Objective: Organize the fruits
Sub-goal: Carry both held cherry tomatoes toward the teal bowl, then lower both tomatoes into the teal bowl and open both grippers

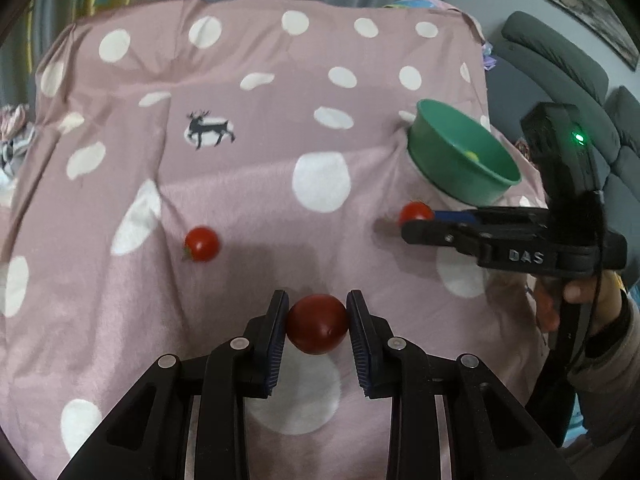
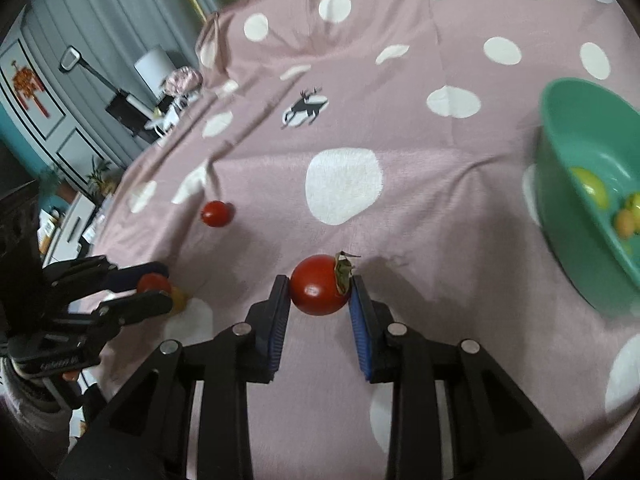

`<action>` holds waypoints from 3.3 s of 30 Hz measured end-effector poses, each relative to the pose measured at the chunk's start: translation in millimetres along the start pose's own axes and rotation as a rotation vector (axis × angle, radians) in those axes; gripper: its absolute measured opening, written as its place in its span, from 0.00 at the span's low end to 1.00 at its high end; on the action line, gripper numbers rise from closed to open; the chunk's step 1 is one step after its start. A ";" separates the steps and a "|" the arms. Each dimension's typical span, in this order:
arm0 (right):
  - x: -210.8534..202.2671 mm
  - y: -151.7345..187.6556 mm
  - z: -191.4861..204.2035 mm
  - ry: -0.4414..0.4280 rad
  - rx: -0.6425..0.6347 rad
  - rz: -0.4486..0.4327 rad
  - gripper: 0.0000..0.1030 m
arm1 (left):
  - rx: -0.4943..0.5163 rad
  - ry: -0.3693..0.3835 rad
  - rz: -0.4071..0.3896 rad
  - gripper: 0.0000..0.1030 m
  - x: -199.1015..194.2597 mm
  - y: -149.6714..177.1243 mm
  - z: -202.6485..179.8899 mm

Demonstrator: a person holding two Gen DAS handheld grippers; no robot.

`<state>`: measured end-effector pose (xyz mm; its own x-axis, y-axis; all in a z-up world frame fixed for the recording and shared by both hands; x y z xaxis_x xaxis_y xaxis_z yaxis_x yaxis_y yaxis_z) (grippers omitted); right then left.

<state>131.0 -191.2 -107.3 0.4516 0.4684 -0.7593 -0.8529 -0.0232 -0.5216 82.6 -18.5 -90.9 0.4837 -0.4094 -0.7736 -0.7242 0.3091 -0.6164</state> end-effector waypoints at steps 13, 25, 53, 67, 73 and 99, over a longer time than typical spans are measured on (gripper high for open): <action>-73.6 11.8 -31.0 0.024 0.064 -0.148 0.29 | 0.100 -0.018 -0.018 0.30 2.9 -34.4 -57.9; -110.7 12.2 -63.4 0.029 0.135 -0.240 0.29 | 0.182 -0.026 -0.017 0.30 8.9 -54.3 -99.6; -158.4 -15.2 -153.8 0.185 0.280 -0.428 0.29 | 0.381 -0.021 -0.041 0.30 74.2 -153.6 -184.2; -139.3 -37.9 -194.1 0.319 0.289 -0.403 0.30 | 0.459 -0.101 0.029 0.30 143.1 -177.5 -197.2; -129.9 -35.4 -196.9 0.336 0.269 -0.374 0.30 | 0.499 -0.123 0.055 0.30 159.6 -172.8 -195.8; -130.6 -30.9 -189.1 0.426 0.203 -0.363 0.30 | 0.563 -0.183 0.066 0.30 176.7 -171.6 -196.6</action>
<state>147.9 -418.8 -65.6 0.7534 0.0187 -0.6574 -0.6384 0.2609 -0.7242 195.7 -312.6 -92.9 0.5594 -0.2350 -0.7949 -0.4076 0.7570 -0.5107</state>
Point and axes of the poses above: each gripper's, at about its wrist camera, not at the fingertips, and x roughly the way its jaws point, z to its left, y to its underside, the point moved 7 cm from there along x, roughly the way its jaws point, and after that the axes turned 7 degrees about x, right-handed, at the moved point
